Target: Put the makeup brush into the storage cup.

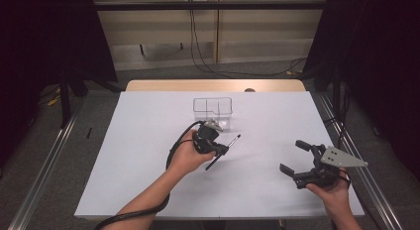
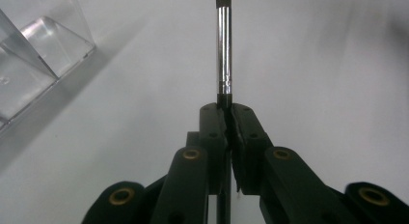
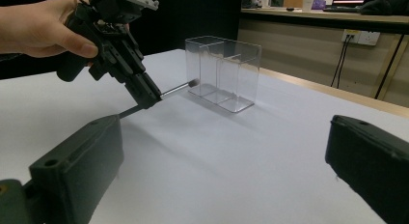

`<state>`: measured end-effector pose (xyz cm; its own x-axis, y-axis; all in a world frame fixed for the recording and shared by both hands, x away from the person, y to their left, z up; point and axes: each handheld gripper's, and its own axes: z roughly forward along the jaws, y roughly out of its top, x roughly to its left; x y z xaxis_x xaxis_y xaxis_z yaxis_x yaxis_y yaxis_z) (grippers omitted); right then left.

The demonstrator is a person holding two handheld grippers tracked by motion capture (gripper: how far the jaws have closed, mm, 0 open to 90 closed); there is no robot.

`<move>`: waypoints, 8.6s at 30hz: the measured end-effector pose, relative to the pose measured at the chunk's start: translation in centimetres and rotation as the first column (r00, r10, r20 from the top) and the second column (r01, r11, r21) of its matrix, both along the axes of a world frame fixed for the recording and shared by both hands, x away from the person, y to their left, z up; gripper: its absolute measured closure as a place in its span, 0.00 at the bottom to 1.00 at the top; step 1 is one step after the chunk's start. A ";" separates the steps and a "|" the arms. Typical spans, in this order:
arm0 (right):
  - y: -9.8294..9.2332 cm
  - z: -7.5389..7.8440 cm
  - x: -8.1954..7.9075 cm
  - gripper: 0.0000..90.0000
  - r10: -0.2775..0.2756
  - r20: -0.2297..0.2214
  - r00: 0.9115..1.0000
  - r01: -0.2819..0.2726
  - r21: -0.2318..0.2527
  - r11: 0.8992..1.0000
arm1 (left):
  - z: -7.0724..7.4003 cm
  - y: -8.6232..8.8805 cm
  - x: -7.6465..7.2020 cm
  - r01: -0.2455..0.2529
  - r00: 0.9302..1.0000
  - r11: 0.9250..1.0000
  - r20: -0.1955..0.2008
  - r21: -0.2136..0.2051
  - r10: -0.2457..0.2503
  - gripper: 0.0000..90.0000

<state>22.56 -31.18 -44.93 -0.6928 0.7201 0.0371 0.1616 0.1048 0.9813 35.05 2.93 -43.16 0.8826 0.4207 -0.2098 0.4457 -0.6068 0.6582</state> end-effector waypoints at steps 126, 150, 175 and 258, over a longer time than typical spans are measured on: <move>0.1 0.0 -0.1 0.00 0.012 0.000 1.000 -0.012 -0.003 1.000 | 3.2 1.4 4.1 -0.196 0.891 0.760 0.210 -0.620 0.401 0.94; 0.1 0.0 -0.1 0.00 0.012 -0.001 1.000 -0.012 -0.001 1.000 | 3.5 1.3 5.5 -0.211 0.883 0.763 0.216 -0.611 0.417 0.94; 0.1 0.0 -0.1 0.00 0.014 -0.002 1.000 -0.014 -0.003 1.000 | 4.0 1.9 6.9 -0.235 0.867 0.756 0.219 -0.611 0.447 0.94; 0.2 0.0 -0.2 0.00 0.022 0.007 1.000 -0.022 -0.008 1.000 | 3.6 2.1 10.1 -0.303 0.803 0.741 0.258 -0.599 0.537 0.94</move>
